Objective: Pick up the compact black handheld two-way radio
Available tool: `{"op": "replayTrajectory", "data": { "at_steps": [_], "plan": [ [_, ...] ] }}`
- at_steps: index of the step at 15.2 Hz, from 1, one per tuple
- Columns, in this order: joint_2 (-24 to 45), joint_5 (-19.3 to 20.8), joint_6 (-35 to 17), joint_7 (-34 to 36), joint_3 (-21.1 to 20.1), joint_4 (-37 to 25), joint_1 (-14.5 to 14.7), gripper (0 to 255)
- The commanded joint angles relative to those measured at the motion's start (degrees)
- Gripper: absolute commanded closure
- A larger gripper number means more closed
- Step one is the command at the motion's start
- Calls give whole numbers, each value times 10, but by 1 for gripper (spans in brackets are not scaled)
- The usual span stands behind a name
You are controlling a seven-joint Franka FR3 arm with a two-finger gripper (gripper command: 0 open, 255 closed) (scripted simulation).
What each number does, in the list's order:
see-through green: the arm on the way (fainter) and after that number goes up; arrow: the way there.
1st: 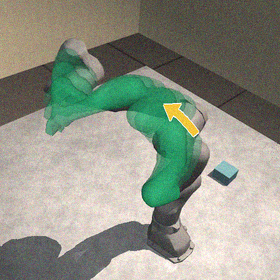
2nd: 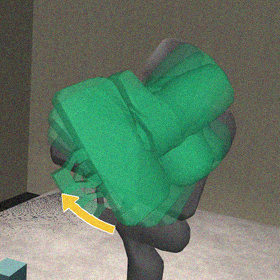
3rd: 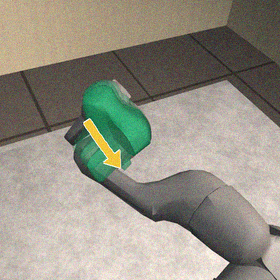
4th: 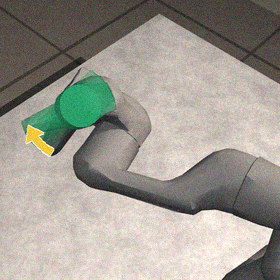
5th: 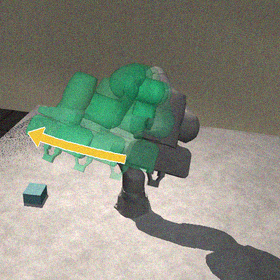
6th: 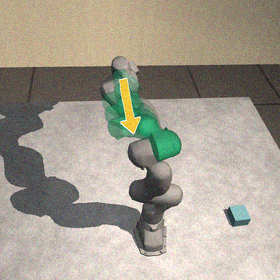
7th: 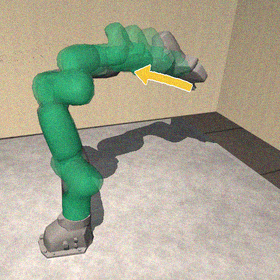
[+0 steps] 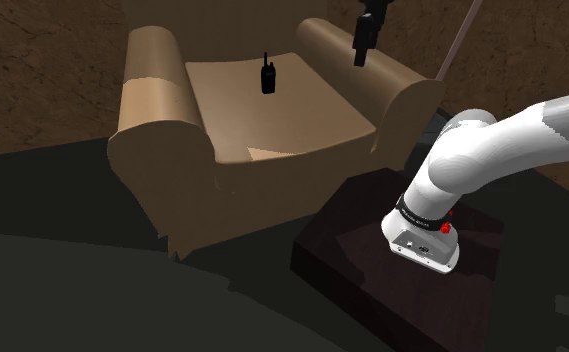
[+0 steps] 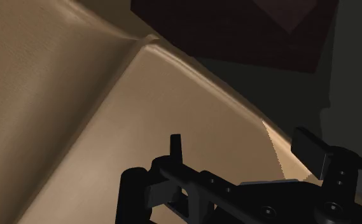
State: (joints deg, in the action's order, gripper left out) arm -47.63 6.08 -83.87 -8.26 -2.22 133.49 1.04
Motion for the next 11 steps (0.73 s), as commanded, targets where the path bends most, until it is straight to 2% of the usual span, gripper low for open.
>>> {"op": "replayTrajectory", "data": {
  "at_steps": [1,11],
  "plan": [
    [0,0,0,0,0,0,0,0],
    [105,21,-257,-30,51,52,-7,0]
  ]
}}
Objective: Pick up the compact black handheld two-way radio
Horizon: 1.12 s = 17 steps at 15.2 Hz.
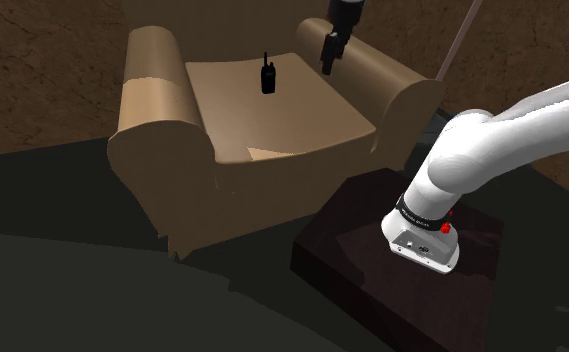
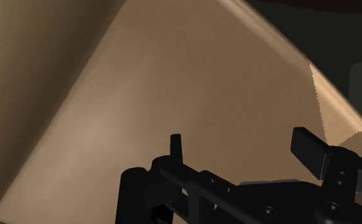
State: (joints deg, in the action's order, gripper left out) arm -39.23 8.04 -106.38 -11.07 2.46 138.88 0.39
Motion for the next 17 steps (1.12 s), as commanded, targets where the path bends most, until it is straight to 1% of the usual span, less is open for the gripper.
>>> {"op": "replayTrajectory", "data": {
  "at_steps": [1,5,10,14,17],
  "plan": [
    [36,2,-56,-5,10,-2,0,0],
    [101,1,-152,-20,29,-11,0,0],
    [192,-12,-261,-45,54,-42,6,0],
    [268,-38,-335,-74,72,-82,14,0],
    [327,-69,-382,-103,84,-121,19,0]
  ]
}}
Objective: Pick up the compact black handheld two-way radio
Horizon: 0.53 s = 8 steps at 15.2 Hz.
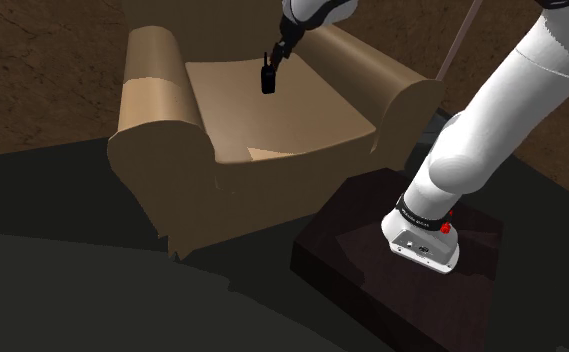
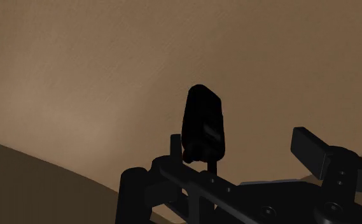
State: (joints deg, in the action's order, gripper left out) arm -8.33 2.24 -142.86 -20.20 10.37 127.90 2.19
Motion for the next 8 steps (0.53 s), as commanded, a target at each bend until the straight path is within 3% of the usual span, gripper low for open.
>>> {"op": "replayTrajectory", "data": {
  "at_steps": [1,4,8],
  "plan": [
    [38,-24,-31,-23,8,-26,3,0],
    [92,-64,-64,-58,12,-71,4,0],
    [106,-73,-93,-65,11,-54,3,0]
  ]
}}
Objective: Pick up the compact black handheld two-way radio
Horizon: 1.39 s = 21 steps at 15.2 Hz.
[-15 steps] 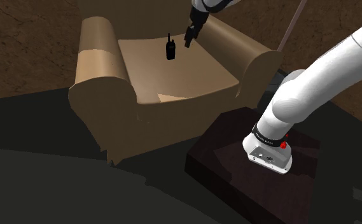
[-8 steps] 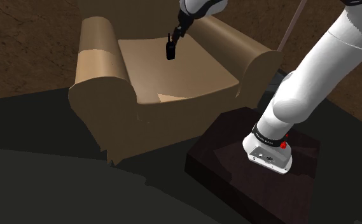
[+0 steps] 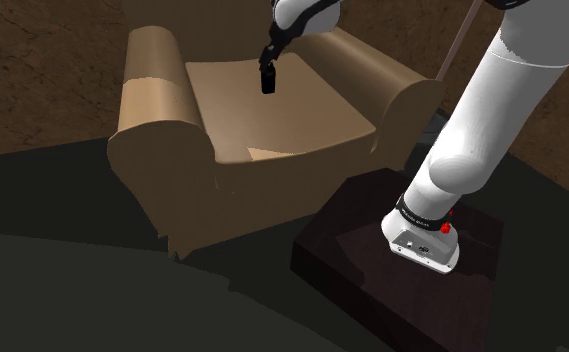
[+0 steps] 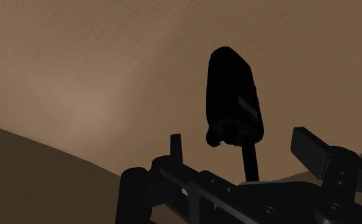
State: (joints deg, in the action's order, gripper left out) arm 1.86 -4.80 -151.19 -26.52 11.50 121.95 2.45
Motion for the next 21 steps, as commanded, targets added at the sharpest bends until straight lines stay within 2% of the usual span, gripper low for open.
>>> {"op": "replayTrajectory", "data": {
  "at_steps": [1,5,6,15,21],
  "plan": [
    [8,-5,-17,-4,-1,9,0,0],
    [18,-12,-36,-9,-2,18,0,0],
    [17,-11,-35,-8,-2,18,0,255],
    [18,-12,-36,-9,-2,18,0,255],
    [-5,3,8,3,0,-4,0,255]
  ]
}}
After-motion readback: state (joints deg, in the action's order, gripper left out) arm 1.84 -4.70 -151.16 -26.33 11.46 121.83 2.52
